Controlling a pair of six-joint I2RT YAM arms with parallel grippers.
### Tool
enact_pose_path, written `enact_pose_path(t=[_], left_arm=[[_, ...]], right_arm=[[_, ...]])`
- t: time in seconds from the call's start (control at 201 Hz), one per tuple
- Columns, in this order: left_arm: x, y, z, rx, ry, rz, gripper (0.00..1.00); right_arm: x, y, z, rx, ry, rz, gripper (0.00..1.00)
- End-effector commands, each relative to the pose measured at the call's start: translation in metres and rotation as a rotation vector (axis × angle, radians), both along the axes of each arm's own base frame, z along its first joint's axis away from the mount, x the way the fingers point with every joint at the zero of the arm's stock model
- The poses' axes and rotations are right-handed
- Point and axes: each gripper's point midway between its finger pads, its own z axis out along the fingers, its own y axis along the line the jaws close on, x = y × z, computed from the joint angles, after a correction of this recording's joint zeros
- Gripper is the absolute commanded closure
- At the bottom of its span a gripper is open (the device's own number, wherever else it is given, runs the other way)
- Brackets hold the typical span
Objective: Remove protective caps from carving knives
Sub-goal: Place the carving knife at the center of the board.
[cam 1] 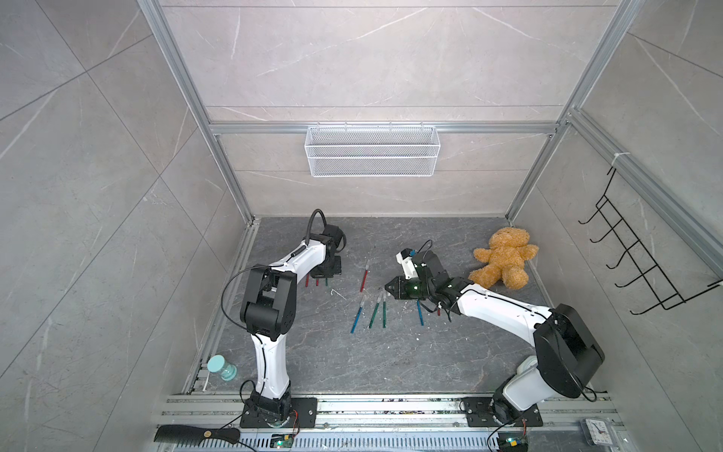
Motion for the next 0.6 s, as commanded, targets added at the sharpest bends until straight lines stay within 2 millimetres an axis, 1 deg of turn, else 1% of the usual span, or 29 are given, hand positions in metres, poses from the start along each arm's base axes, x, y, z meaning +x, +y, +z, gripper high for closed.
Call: enact_pose_path(t=[0.0,0.214,0.414,0.598], left_arm=[[0.010,0.007,0.001,0.019,0.001,-0.025,1.00],[0.016,0.005,-0.015,0.032,0.041,-0.047,1.00],[0.019,0.005,-0.020,0.042,0.051,-0.065,1.00],[0.020,0.005,-0.028,0.056,0.078,-0.080,1.00]], right_arm=[[-0.003,0.003,0.014,0.030,-0.050,0.024,1.00],[-0.004,0.004,0.013,0.033,-0.050,0.030,1.00],[-0.004,0.006,0.013,0.032,-0.053,0.033,1.00],[-0.006,0.009,0.009,0.029,-0.045,0.044,1.00]])
